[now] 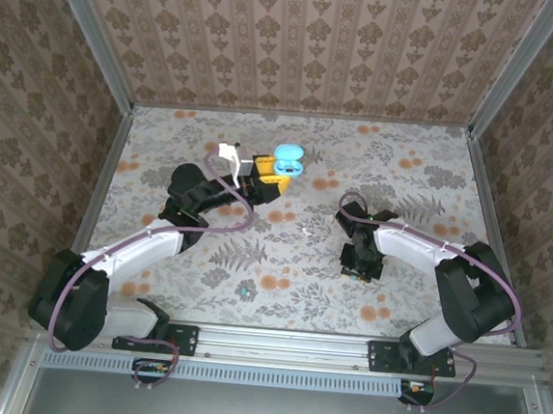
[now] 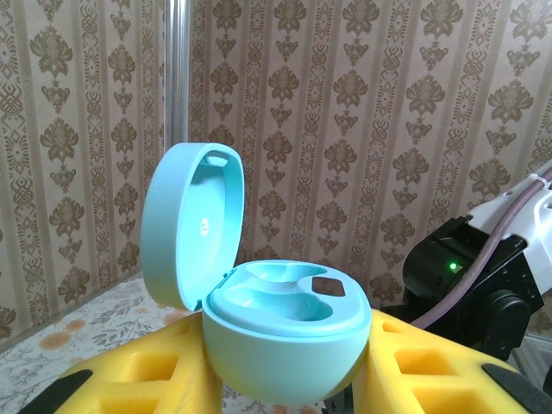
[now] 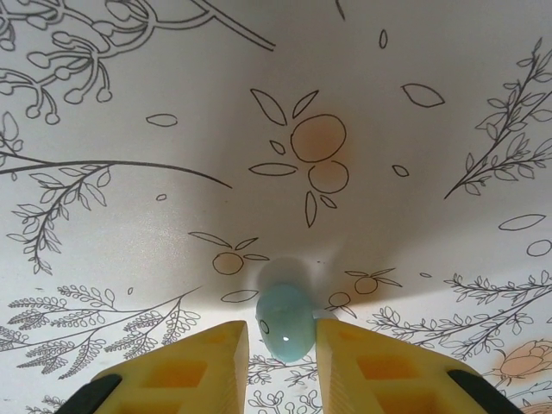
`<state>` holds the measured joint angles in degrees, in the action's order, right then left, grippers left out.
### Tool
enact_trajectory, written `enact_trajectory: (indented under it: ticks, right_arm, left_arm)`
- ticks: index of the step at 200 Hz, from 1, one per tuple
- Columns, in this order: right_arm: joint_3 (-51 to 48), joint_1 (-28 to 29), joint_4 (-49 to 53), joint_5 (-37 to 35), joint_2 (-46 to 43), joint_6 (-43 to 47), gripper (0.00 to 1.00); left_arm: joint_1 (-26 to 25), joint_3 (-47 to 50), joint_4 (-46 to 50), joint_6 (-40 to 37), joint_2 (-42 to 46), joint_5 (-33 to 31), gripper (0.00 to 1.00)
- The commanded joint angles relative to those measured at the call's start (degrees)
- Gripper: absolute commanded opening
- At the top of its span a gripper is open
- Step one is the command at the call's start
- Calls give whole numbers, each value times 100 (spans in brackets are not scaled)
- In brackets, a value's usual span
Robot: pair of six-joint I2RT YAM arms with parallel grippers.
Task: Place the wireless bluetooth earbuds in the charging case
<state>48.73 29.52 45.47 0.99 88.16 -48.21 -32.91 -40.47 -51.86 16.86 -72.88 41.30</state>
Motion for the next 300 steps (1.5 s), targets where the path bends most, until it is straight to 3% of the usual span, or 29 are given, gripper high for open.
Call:
enact_trajectory:
  ticks: [1,221,300]
  right_arm:
    - [110,37,236,-196,109,-43,28]
    - [284,37,351,-314,379,246,28]
    - [331,34,408,-370,442,373,21]
  left_arm:
    - [30,21,-18,-52,120,22,38]
    - [30,5,45,-52,125,26,38]
    - [30,10,88,-73,134,19,38]
